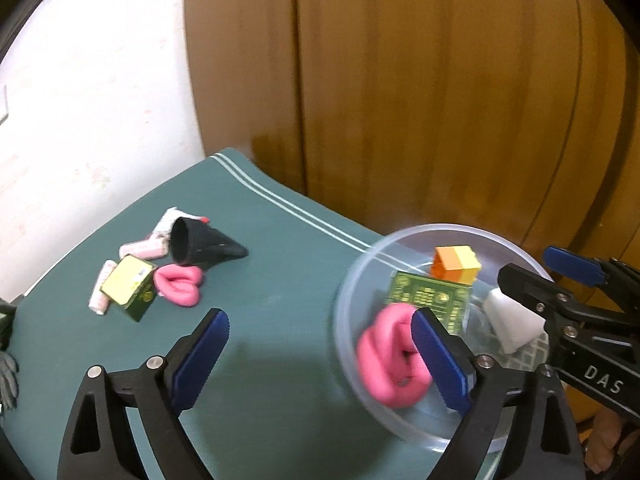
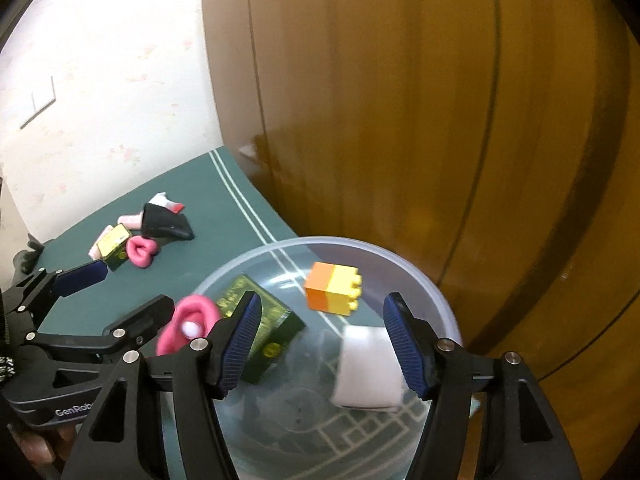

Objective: Organize objects
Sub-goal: 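Drop pink curler into the bowl with left tool while right tool releases orange brick, then move both tools back toward the yellow box and pink foam lips, then grasp the pink foam lips with the right tool and lift, then grasp the yellow box with left tool while right tool carries pink lips toward bowl, then carry the yellow box over the bowl with left tool while right tool holds lips above it, then release the yellow box into the bowl with left tool while right tool drops the lips, then move both tools back toward the pink curler and black rubber nozzle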

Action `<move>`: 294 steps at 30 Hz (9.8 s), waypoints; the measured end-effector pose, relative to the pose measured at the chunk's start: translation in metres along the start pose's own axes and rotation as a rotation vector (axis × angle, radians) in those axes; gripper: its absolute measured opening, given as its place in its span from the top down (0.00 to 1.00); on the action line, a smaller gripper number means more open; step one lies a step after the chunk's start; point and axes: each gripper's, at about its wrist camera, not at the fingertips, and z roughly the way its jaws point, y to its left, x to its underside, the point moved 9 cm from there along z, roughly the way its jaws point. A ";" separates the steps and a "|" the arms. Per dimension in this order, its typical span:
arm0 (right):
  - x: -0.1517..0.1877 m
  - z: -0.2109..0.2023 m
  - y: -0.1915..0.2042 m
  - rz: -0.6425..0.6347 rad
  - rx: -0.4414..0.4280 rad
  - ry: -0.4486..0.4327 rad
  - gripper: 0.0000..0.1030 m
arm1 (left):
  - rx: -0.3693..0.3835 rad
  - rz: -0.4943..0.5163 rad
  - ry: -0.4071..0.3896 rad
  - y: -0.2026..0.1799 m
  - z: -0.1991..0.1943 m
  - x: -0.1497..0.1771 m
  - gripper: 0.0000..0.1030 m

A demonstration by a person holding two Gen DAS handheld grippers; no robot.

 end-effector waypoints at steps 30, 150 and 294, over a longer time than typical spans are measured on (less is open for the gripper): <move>-0.029 0.057 0.121 -0.114 -0.216 0.127 0.37 | -0.259 -0.109 0.030 0.148 0.011 0.006 0.07; -0.028 0.093 0.175 -0.250 -0.482 0.307 0.49 | -0.275 -0.197 0.158 0.212 0.108 0.004 0.09; -0.006 0.010 0.038 -0.019 -0.241 0.098 0.42 | -0.120 0.094 -0.043 0.042 -0.003 -0.032 0.04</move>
